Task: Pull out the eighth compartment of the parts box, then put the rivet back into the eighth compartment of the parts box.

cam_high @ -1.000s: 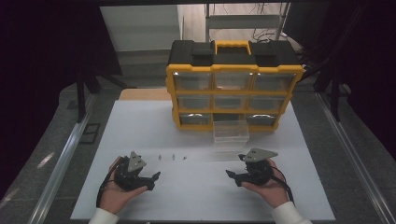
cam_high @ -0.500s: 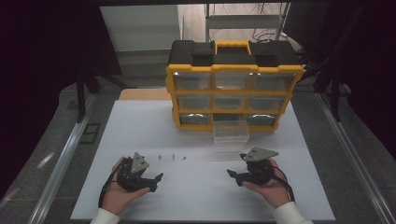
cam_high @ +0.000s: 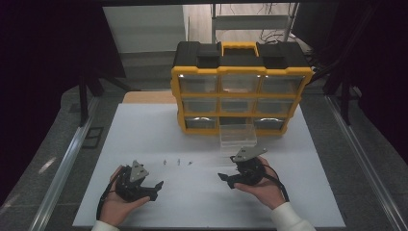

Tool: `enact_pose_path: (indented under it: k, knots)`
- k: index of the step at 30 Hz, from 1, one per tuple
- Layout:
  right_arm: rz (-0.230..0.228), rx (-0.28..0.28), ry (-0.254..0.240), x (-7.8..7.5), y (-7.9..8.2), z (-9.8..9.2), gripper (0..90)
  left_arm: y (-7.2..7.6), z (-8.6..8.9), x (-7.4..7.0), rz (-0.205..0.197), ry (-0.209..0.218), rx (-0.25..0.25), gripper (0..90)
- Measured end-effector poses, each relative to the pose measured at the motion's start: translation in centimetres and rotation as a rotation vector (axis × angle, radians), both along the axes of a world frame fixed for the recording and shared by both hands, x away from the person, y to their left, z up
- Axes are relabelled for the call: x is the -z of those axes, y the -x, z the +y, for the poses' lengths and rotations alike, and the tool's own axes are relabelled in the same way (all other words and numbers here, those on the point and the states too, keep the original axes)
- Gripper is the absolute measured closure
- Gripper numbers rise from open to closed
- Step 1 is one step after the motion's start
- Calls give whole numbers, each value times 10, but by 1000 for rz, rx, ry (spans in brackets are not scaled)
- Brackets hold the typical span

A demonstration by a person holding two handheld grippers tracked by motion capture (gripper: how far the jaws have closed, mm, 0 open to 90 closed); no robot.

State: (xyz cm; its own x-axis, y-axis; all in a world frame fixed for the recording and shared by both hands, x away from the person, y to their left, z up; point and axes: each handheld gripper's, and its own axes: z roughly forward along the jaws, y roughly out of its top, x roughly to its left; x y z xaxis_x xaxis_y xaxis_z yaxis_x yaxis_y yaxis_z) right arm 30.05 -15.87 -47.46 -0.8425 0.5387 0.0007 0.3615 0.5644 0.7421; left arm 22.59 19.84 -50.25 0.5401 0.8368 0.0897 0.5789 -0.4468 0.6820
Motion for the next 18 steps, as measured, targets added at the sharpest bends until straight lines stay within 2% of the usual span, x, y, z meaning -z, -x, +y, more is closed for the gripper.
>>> enact_pose_path:
  k: [9, 18]
  knots:
    - [25, -3, 13, 0, -9, 12, 263, 5, 5, -2, -7, 14, -20, 102]
    - [30, -24, 34, 2, -14, 26, 264, 3, 7, -2, -9, 20, -29, 102]
